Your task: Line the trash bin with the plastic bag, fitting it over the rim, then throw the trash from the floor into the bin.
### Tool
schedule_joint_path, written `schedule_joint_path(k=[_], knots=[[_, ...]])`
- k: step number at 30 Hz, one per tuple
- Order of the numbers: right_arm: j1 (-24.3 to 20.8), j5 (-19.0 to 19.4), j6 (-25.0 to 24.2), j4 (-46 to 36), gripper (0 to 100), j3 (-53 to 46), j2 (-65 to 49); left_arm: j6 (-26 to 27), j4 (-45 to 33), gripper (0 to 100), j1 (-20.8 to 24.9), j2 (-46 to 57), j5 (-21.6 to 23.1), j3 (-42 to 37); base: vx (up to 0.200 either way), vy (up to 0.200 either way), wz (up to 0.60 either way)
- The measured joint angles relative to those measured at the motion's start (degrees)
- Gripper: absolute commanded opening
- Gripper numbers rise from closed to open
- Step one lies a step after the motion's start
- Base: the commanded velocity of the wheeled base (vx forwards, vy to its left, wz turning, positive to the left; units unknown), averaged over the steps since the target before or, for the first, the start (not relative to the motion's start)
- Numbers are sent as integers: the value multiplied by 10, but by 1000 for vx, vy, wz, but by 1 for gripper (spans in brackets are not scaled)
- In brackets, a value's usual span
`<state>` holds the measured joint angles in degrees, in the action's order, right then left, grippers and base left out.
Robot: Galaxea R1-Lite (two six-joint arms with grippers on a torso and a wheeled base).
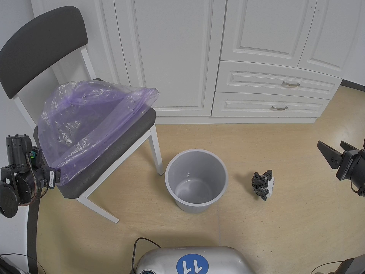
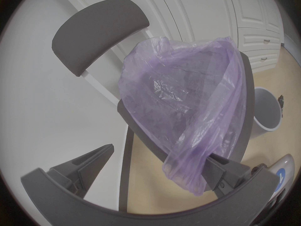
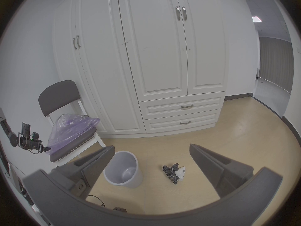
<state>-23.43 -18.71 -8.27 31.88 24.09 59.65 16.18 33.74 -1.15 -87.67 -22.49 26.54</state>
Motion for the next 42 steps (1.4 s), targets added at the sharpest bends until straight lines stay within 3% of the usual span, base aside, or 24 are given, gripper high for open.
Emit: schedule_joint_path(k=[7,27,28,42], knots=[[0,3,-1,0,100,0,-1,-2,-2,100,-26,-3,53,10,0,0,0],[0,6,-1,0,100,0,-5,-7,0,100,-30,-20,53,-2,0,0,0],[0,6,-1,0,100,0,-5,-7,0,0,-30,-21,53,-2,0,0,0],[0,15,-1,0,100,0,-6,-22,0,0,-31,-18,54,-3,0,0,0]])
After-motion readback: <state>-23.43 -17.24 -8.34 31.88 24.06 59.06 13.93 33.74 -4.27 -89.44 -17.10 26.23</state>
